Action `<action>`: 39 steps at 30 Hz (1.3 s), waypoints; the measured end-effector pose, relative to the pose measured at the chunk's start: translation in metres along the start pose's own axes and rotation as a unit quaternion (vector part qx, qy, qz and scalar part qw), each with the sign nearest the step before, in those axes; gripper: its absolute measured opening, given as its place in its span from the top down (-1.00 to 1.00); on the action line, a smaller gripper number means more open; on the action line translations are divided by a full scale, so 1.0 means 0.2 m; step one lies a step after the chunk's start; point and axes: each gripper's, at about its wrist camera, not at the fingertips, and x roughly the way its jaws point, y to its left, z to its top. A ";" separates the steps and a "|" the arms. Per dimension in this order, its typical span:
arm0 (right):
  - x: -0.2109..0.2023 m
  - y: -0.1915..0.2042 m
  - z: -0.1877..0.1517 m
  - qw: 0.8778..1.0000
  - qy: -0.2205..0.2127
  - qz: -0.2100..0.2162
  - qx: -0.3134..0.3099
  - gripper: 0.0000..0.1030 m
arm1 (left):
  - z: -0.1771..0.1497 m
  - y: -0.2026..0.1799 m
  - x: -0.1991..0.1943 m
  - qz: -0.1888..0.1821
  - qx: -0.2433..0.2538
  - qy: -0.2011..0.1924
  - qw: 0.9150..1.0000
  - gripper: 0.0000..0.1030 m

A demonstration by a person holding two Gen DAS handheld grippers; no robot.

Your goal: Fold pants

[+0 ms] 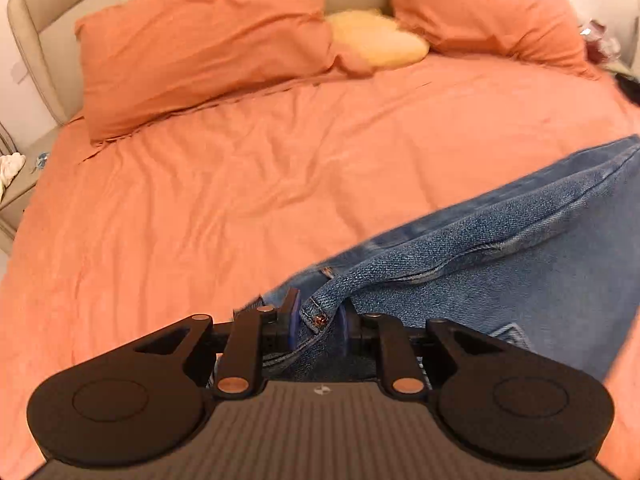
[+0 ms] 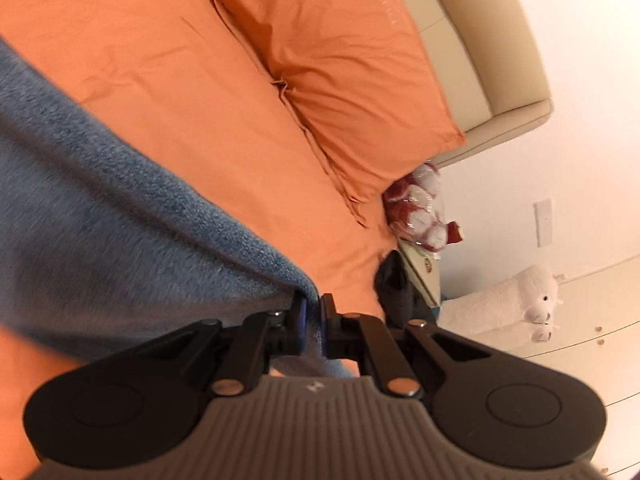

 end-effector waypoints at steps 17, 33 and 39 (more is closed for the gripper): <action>0.63 0.30 0.20 0.991 0.121 0.021 -0.051 1.00 | 0.10 -0.04 0.54 0.012 -0.017 0.055 0.998 0.56; 0.38 0.26 0.16 0.997 0.064 0.043 0.023 -0.01 | 0.02 0.14 0.21 -0.009 -0.077 -0.032 0.996 -0.69; -0.14 0.33 0.05 0.974 -0.008 0.178 0.139 0.12 | -0.27 0.22 -0.07 -0.001 -0.140 -0.056 0.989 -0.69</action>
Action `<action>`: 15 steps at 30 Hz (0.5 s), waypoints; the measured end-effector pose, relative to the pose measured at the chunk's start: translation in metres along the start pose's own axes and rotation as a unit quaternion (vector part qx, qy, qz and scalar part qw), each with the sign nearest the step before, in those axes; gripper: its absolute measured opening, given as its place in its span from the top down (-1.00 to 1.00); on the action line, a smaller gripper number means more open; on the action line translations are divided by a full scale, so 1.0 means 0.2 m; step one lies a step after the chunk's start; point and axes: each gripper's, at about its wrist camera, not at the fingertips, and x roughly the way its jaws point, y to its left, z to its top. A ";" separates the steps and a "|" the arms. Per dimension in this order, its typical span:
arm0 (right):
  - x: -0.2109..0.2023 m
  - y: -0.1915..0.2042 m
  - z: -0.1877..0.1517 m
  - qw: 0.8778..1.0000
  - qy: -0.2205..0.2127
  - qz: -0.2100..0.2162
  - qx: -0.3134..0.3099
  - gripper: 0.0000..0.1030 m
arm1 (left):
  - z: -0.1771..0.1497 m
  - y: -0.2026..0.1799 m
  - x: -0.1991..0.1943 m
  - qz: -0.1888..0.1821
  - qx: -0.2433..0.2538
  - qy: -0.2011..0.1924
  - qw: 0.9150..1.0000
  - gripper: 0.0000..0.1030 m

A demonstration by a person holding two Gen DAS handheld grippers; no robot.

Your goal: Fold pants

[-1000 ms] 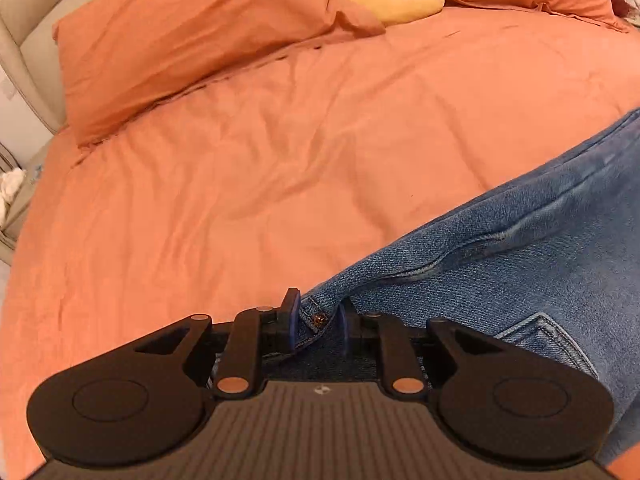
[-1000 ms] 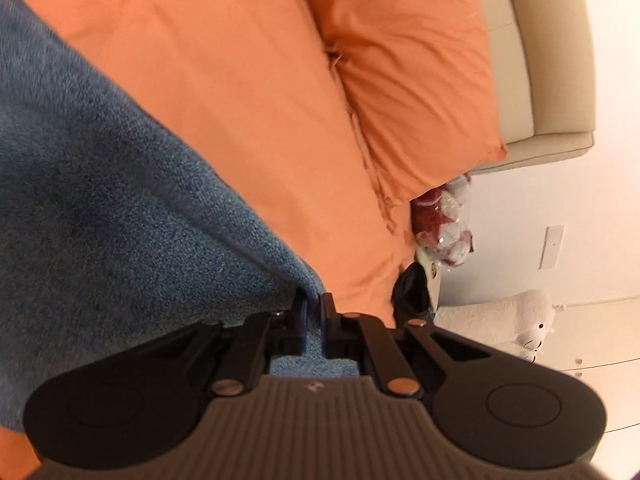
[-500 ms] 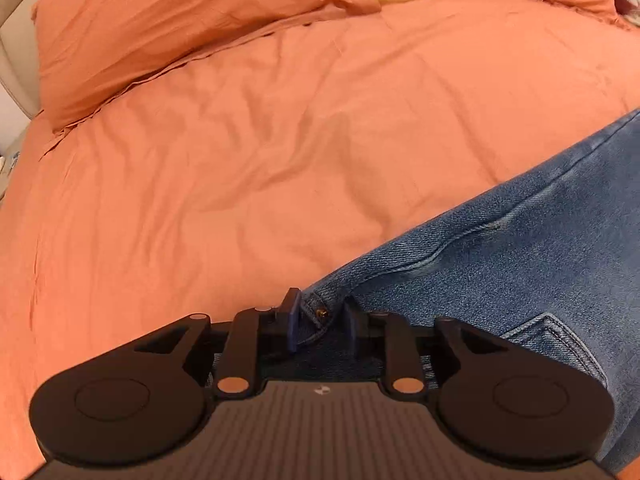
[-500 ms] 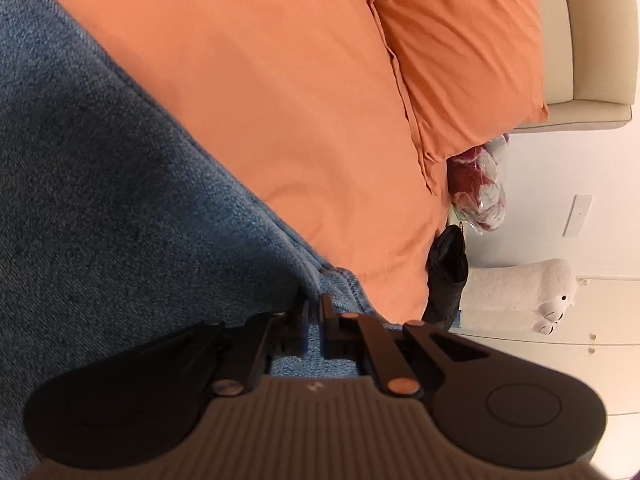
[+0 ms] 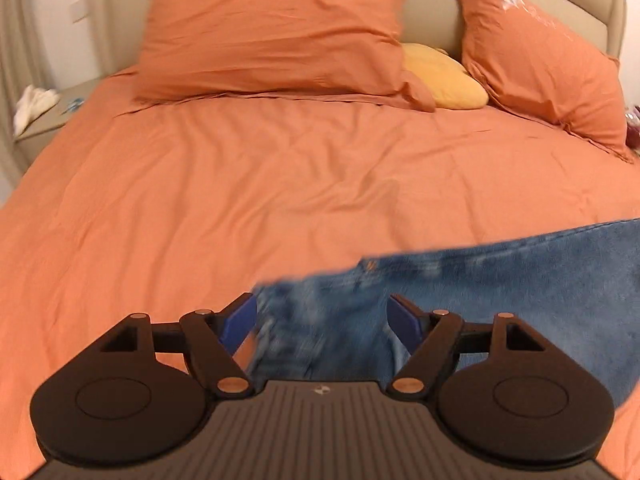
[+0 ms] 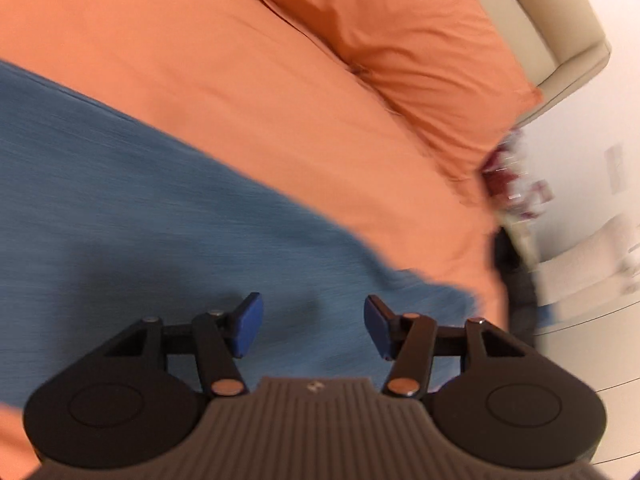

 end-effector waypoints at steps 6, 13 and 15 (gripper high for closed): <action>-0.41 0.39 -0.25 0.984 -0.053 0.154 0.068 0.16 | -0.24 0.15 -0.07 -0.014 -0.013 0.032 0.999 -0.69; -0.63 0.94 -0.44 0.959 -0.068 0.268 0.059 0.25 | -0.37 0.17 0.02 -0.036 0.055 0.060 0.996 -0.69; -0.66 1.05 -0.45 0.954 -0.078 0.285 0.052 0.26 | -0.36 0.18 0.08 -0.057 0.062 0.079 0.993 -0.69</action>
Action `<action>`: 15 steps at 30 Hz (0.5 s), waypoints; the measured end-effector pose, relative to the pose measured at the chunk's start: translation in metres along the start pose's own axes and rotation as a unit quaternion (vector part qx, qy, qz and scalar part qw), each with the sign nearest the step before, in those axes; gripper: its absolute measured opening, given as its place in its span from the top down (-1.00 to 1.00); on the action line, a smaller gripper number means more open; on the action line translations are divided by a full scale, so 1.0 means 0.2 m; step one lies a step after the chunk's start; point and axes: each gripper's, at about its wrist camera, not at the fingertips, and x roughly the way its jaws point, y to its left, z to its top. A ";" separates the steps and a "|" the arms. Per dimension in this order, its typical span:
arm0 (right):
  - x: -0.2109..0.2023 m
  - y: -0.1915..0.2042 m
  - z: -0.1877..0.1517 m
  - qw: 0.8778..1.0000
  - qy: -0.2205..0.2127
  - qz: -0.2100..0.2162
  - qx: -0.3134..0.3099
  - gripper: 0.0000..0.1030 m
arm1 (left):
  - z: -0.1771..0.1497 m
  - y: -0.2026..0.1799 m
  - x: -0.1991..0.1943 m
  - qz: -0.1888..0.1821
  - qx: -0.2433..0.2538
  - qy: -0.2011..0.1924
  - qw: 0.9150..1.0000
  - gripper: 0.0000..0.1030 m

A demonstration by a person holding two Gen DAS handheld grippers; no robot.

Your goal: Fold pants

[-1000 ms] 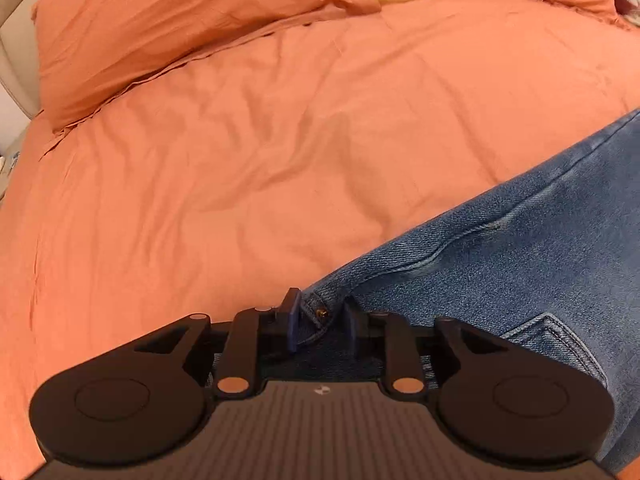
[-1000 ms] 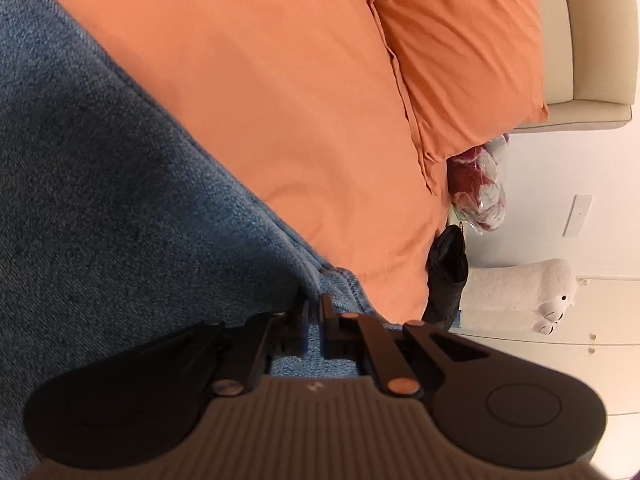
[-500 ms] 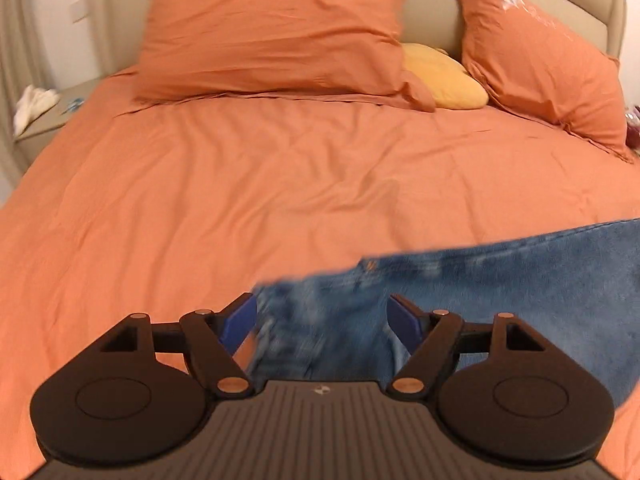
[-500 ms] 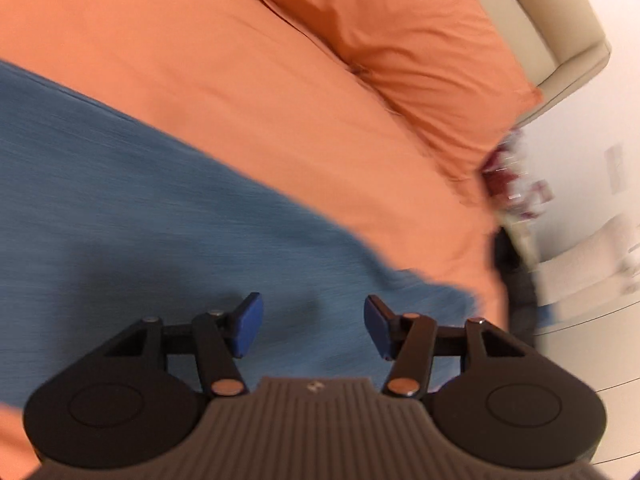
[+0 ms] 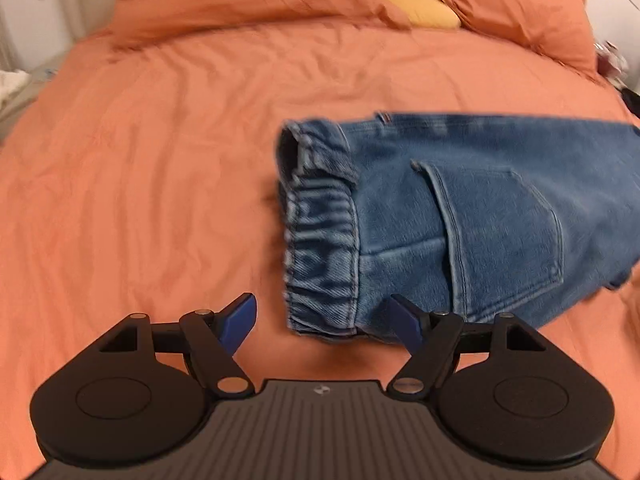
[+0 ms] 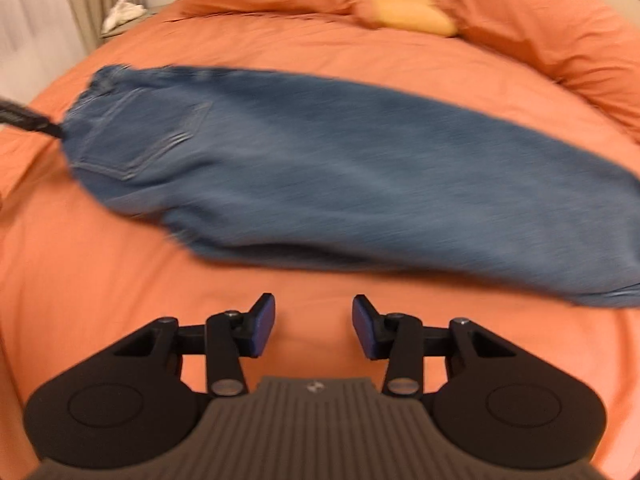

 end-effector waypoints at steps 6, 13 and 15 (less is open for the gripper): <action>0.11 0.21 0.08 0.999 -0.023 0.022 -0.038 0.21 | 0.03 0.07 0.09 -0.049 -0.072 0.006 0.996 -0.38; 0.16 0.31 0.17 0.997 -0.032 0.011 -0.075 0.22 | 0.12 -0.06 0.06 0.004 -0.004 0.021 1.000 0.11; 0.21 0.32 0.21 0.997 -0.025 0.012 -0.072 0.22 | 0.15 -0.08 0.05 0.012 0.013 0.028 0.999 0.11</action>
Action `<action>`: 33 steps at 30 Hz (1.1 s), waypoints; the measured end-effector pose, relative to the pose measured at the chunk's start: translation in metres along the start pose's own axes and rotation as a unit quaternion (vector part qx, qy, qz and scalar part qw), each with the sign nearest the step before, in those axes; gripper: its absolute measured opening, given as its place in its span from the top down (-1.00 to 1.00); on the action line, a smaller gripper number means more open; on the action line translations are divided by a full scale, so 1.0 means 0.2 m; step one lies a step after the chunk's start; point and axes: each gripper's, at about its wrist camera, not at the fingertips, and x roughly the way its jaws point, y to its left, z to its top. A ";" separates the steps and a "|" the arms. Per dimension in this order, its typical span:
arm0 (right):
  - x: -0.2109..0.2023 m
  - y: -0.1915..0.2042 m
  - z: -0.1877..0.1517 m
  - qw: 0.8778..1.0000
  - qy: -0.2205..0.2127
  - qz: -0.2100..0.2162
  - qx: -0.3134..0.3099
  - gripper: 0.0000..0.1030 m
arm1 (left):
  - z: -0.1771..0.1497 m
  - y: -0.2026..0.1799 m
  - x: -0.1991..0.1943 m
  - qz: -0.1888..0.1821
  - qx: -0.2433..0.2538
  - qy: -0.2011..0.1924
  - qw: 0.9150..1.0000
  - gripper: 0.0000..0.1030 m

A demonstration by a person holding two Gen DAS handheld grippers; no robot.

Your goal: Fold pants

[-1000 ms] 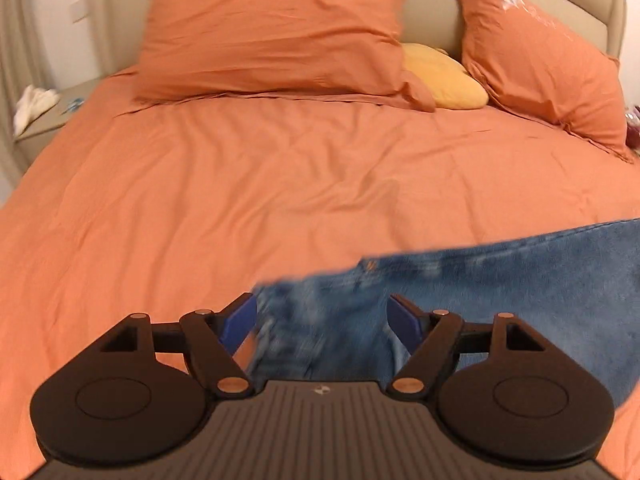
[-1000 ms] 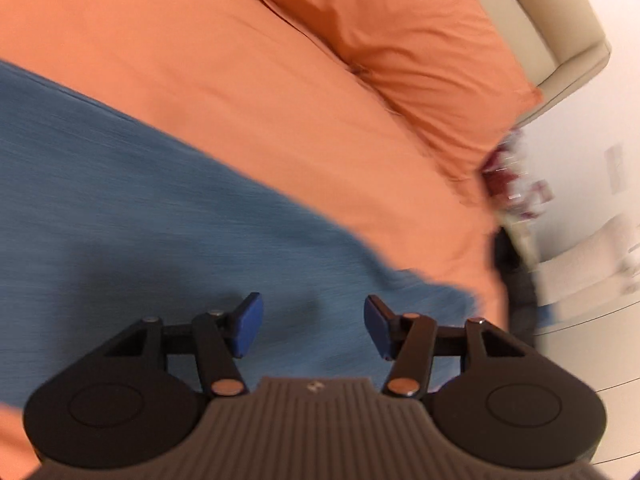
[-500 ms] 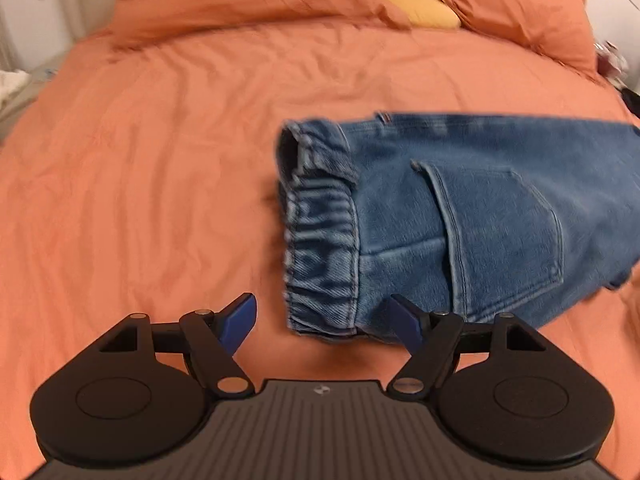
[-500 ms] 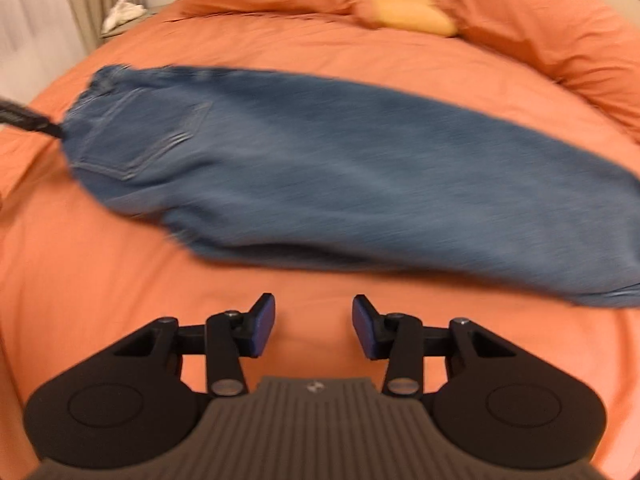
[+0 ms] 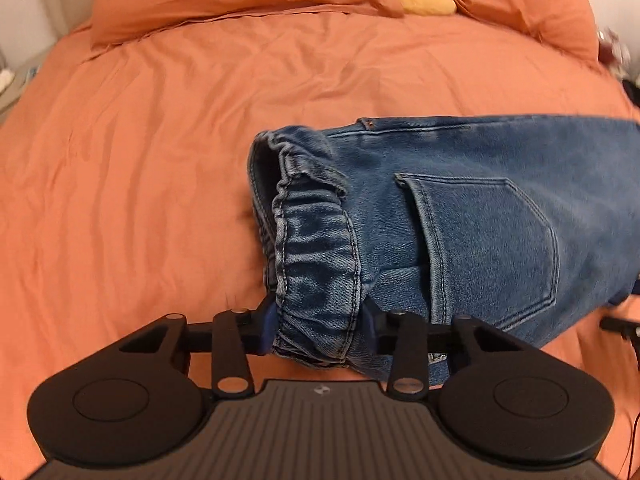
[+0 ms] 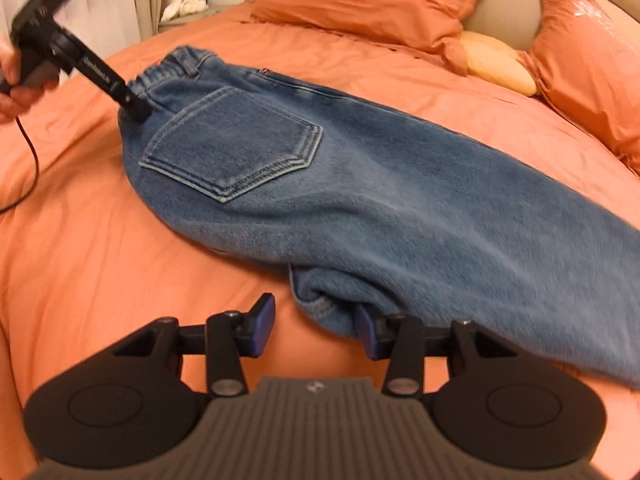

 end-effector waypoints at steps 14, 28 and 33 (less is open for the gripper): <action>-0.06 0.16 -0.25 0.991 0.018 -0.014 -0.134 0.82 | 0.12 -0.05 0.09 0.057 0.031 0.073 0.995 0.12; -0.14 0.10 -0.40 0.997 0.024 -0.008 -0.067 0.90 | 0.01 -0.24 0.11 0.178 0.123 0.035 0.976 -0.64; -0.34 -0.09 -0.51 1.000 0.020 -0.018 -0.006 0.90 | -0.08 -0.43 -0.18 0.172 0.169 -0.027 0.970 -0.60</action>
